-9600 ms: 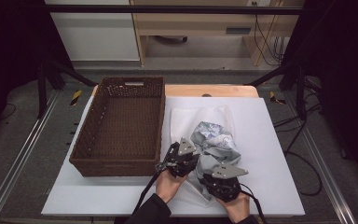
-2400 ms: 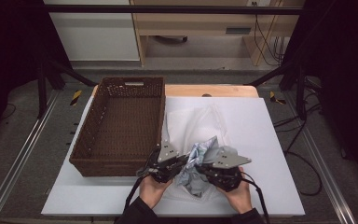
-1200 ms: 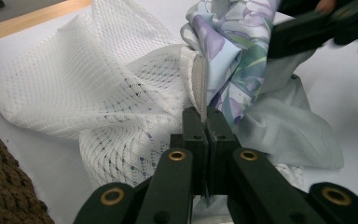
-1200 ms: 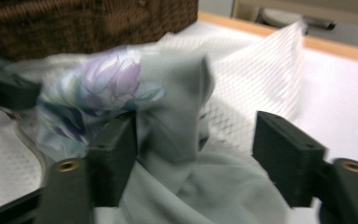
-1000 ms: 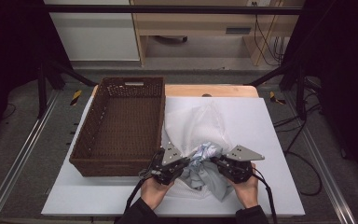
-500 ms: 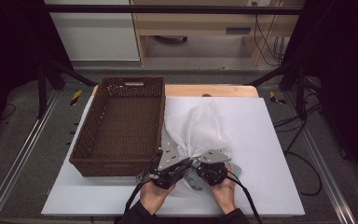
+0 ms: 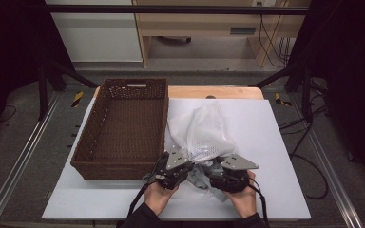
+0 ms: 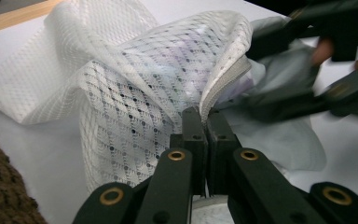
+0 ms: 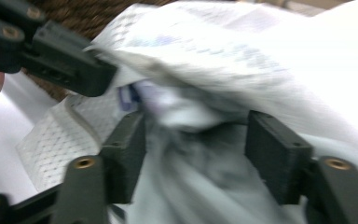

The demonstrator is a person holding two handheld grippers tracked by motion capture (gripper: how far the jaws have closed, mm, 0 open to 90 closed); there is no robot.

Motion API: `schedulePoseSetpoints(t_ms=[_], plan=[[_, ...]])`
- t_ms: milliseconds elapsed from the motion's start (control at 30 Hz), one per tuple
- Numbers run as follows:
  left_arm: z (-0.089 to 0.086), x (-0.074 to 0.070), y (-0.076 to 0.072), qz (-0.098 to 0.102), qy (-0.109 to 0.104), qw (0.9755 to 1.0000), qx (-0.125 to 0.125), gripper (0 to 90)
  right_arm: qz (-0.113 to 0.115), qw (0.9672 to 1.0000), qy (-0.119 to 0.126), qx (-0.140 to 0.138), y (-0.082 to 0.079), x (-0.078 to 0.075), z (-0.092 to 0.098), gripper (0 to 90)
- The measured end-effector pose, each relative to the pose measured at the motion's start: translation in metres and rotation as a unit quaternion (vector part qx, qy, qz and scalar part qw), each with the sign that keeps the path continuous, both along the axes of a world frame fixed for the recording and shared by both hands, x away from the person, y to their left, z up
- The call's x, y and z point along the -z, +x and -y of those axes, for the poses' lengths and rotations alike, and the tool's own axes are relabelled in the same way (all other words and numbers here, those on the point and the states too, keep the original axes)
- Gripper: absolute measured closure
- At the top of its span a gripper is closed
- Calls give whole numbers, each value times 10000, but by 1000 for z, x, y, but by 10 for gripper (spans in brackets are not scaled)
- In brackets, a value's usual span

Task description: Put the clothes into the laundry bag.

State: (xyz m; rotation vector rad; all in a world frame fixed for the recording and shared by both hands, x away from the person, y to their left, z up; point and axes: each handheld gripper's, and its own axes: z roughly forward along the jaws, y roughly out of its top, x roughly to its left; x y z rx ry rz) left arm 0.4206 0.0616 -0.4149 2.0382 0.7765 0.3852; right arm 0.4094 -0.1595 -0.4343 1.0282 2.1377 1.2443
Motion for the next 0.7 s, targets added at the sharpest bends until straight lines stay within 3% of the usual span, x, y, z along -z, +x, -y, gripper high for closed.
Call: schedulePoseSetpoints(t_ms=[33, 67, 133, 200, 300, 333, 400, 433, 467, 500, 567, 600, 700], plan=[[0, 0, 0, 0, 0, 10000, 0, 874, 0, 10000, 0, 0, 0, 0, 0, 362], [-1, 0, 0, -1, -11, 10000, 0, 874, 74, 9998, 101, 155, -5, -6, 16, 279], [-2, -1, 1, 17, -52, 10000, -12, 874, 70, 9996, 100, 239, -6, -6, 25, 244], [-1, -1, 0, 29, -51, 10000, -8, 873, -223, 9982, -67, 551, -4, 6, 48, 170], [-1, 0, 1, 17, -46, 10000, 9, 872, -533, 9971, -78, 538, 3, 20, 53, 173], [-1, 0, 1, 9, -50, 10000, 15, 872, -694, 9962, -114, 518, 7, 29, 52, 197], [0, 1, 2, -9, -64, 10000, 10, 872, -778, 9959, -235, 385, 12, 38, 47, 311], [-1, 2, 2, -24, -70, 10000, 1, 872, -735, 9964, -274, 324, 11, 39, 46, 432], [-1, 2, 3, -53, -86, 9999, -44, 872, -684, 9973, -220, 127, 7, 33, 43, 632], [-1, 2, 3, -53, -86, 9999, -44, 872, -577, 9979, -262, 97, 4, 28, 42, 691], [-2, 2, 4, -70, -91, 9999, -68, 872, -489, 9985, -231, 46, 0, 23, 41, 731], [-2, 1, 4, -70, -130, 9999, -89, 872, -297, 9995, -28, -136, -6, 13, 37, 761], [-3, -1, 4, -103, -192, 9997, -92, 872, -147, 9988, 128, -457, -12, 4, 25, 798]])
